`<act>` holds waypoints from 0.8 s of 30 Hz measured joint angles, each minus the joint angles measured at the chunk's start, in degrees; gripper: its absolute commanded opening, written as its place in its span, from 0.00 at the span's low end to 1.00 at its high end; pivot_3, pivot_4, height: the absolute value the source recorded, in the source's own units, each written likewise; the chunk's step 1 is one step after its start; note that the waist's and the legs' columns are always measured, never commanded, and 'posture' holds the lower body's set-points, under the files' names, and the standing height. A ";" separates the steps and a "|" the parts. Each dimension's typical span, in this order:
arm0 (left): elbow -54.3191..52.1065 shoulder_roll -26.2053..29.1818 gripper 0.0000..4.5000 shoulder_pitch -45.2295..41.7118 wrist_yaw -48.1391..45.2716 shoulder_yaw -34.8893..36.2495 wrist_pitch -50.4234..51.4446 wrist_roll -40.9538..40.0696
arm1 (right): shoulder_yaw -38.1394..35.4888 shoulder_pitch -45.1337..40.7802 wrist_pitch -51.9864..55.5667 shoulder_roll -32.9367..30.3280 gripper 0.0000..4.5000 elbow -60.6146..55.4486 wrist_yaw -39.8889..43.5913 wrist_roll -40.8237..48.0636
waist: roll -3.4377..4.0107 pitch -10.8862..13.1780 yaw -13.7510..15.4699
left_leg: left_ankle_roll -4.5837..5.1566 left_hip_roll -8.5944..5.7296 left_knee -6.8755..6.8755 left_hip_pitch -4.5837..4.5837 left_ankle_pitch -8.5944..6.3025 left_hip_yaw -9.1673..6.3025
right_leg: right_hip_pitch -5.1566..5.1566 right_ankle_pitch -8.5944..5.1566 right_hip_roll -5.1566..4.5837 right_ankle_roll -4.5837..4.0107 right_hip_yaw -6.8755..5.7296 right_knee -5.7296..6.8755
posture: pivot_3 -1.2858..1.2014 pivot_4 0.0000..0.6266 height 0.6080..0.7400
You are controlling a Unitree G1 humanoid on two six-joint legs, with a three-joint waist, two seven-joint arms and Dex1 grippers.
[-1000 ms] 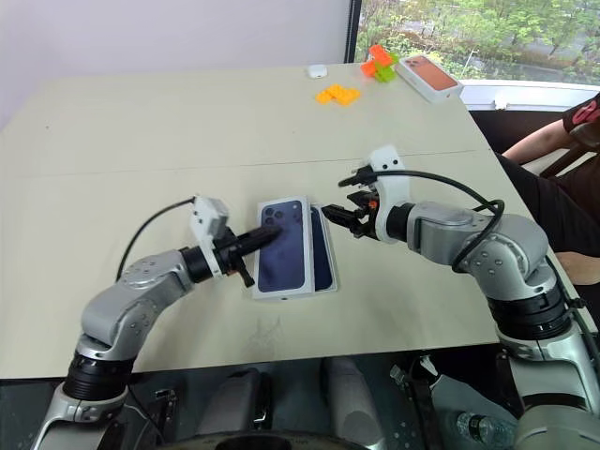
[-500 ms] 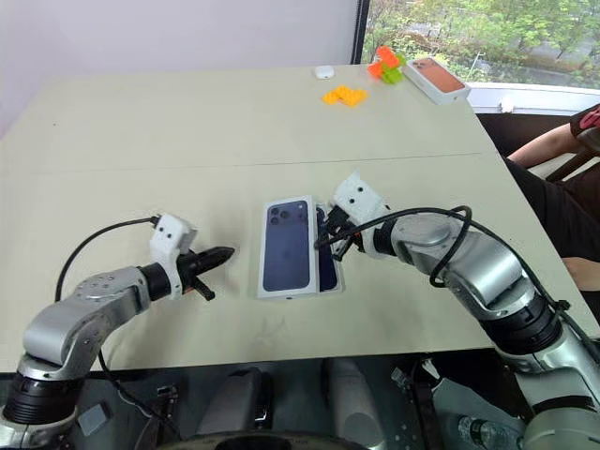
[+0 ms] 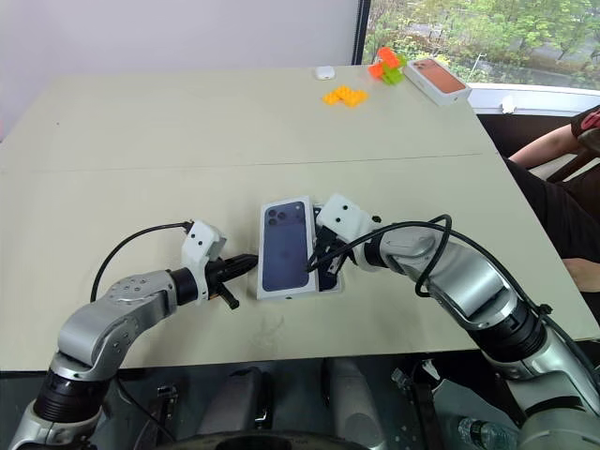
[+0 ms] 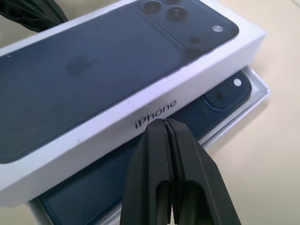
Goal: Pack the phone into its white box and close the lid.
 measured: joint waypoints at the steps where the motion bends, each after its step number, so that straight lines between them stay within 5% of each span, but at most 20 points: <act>1: 0.17 -0.62 0.00 -0.09 0.12 -0.34 0.00 0.30 | -0.11 0.06 0.12 -0.01 0.02 -0.11 0.23 -0.33 | 0.00 0.00 0.01 | 0.00 -0.01 0.00 0.00 0.00 0.00 | 0.01 0.00 0.00 0.00 0.00 0.00 | 0.52 0.24 1.00; 24: 1.06 -4.48 0.00 -3.97 0.72 -2.74 0.56 1.55 | -4.07 2.83 1.20 -0.62 0.02 -0.63 3.44 -5.78 | -0.02 -0.02 0.03 | -0.03 -0.04 0.05 0.07 0.02 0.00 | 0.10 0.02 0.00 0.00 -0.02 0.05 | 0.52 0.24 1.00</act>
